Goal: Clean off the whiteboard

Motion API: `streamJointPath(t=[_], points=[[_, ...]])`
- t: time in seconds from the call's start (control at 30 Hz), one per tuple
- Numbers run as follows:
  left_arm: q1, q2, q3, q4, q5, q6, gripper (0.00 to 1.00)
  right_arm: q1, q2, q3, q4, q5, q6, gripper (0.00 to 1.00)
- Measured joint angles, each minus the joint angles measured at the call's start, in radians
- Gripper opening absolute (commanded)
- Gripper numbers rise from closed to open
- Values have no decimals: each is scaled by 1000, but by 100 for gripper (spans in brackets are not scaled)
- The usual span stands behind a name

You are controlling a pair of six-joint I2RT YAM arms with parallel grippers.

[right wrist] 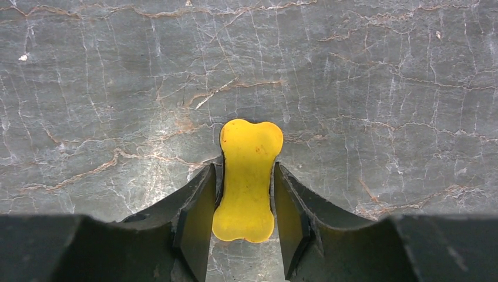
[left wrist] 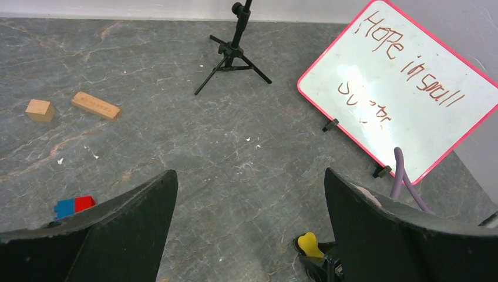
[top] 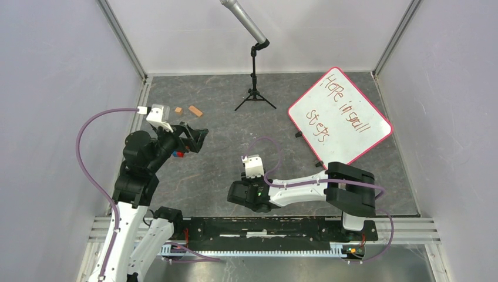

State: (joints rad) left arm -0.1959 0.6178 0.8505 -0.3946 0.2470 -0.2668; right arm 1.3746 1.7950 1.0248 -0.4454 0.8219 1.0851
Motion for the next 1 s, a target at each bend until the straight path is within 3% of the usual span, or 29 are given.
streamJointPath(t=[0.3,0.6,0.67,0.8,1.0], points=[[0,12,0,0,7,0,100,-3,0,-2,27,0,-8,46],[0,19,-1,0,26,0,100,-10,6,-7,29,1,-8,39],[0,21,-1,0,26,0,100,-11,6,-8,29,2,-9,35],[0,26,-1,0,29,0,100,-11,6,-8,28,14,-14,12],[0,87,0,9,17,-31,100,-20,-24,-11,-22,82,-72,9]])
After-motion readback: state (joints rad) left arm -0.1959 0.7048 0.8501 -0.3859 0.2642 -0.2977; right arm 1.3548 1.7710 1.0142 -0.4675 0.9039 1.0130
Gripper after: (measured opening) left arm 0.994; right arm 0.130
